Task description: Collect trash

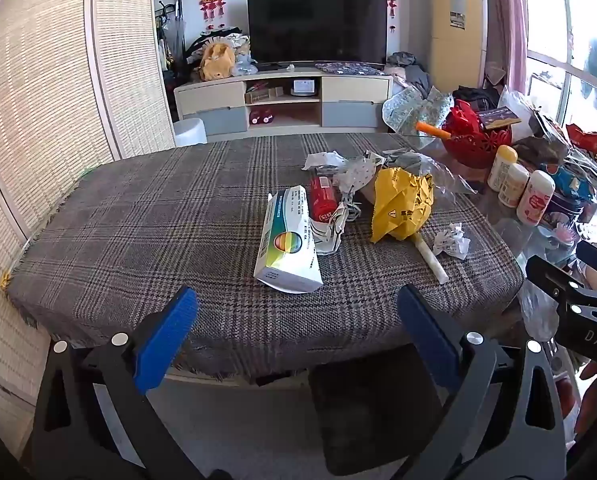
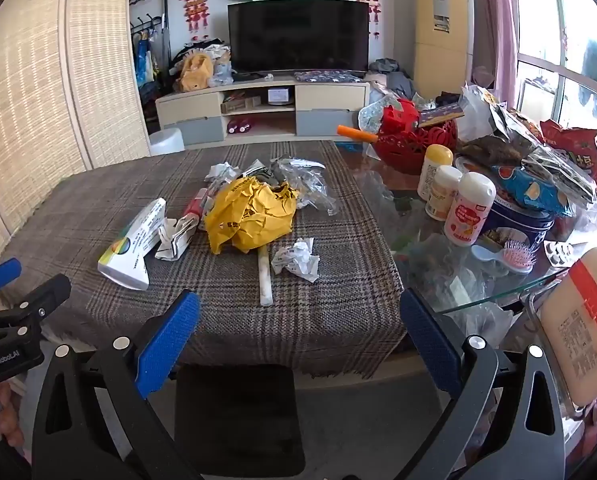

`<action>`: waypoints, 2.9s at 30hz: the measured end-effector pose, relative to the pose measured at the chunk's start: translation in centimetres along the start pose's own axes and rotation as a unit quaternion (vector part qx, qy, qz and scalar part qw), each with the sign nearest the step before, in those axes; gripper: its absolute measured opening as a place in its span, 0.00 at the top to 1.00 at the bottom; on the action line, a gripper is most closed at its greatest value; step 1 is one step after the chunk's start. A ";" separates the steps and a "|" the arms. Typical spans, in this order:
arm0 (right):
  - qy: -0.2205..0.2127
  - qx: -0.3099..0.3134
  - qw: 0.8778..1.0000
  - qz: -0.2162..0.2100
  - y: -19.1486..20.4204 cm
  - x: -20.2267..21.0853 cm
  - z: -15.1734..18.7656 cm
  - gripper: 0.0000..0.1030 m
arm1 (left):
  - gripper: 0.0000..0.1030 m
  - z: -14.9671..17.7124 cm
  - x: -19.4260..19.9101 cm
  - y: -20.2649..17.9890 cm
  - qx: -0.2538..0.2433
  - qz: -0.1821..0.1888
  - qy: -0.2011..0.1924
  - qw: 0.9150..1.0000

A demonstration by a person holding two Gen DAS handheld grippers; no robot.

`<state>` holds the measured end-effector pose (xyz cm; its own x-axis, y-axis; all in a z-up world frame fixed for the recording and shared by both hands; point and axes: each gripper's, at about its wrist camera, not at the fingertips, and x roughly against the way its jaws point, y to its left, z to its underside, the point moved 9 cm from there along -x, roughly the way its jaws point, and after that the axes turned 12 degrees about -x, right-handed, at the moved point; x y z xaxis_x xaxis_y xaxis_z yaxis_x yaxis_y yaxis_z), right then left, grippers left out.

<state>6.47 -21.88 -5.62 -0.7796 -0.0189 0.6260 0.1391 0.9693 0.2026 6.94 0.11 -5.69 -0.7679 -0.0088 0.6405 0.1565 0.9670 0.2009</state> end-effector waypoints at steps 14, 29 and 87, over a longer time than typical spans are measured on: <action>0.006 0.005 1.000 0.008 -0.2 -0.2 0.2 0.03 | 0.08 0.0 0.0 0.8 0.004 0.004 -0.005 1.000; 0.006 0.001 1.000 0.008 -0.2 -0.3 0.0 0.03 | 0.08 0.3 -0.2 0.2 0.007 0.015 0.003 1.000; 0.008 -0.009 1.000 0.010 -0.9 -0.3 0.0 0.03 | 0.08 0.7 -0.2 0.7 0.002 0.002 0.007 1.000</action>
<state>6.56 -22.78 -5.94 -0.7663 -0.0028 0.6424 0.1664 0.9650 0.2027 6.78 0.92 -6.20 -0.7586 -0.0094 0.6515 0.1561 0.9682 0.1956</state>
